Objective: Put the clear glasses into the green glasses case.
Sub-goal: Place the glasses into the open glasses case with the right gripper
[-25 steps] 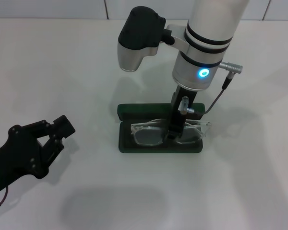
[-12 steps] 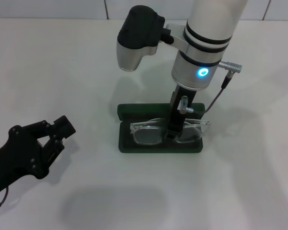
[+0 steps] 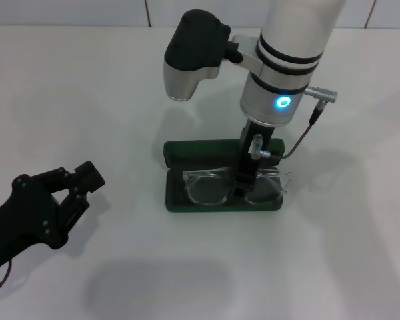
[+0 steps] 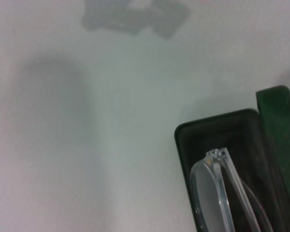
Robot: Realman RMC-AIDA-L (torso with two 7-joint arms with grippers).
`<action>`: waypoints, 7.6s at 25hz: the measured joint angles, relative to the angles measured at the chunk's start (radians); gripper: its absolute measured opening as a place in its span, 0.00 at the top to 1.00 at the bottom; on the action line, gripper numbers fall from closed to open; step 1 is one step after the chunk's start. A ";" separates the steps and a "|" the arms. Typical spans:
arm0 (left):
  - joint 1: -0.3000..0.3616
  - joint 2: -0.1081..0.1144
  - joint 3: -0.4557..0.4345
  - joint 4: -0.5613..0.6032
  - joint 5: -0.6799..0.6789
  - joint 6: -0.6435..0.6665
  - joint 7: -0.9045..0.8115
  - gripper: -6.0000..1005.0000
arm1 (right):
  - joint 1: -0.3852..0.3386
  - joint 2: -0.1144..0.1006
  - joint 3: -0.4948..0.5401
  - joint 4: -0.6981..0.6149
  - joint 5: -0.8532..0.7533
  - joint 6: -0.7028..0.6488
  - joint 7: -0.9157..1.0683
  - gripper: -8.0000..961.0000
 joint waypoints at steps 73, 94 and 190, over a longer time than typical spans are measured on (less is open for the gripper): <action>0.006 0.000 -0.001 0.000 0.000 0.000 0.009 0.86 | -0.034 0.000 -0.063 -0.173 -0.115 -0.021 0.078 0.92; 0.003 0.000 -0.006 0.000 -0.004 0.000 0.004 0.86 | -0.164 0.000 -0.017 -0.407 -0.311 -0.049 0.067 0.92; 0.004 0.000 -0.008 0.000 -0.002 -0.016 0.000 0.86 | -0.268 0.000 0.075 -0.514 -0.328 -0.120 -0.295 0.92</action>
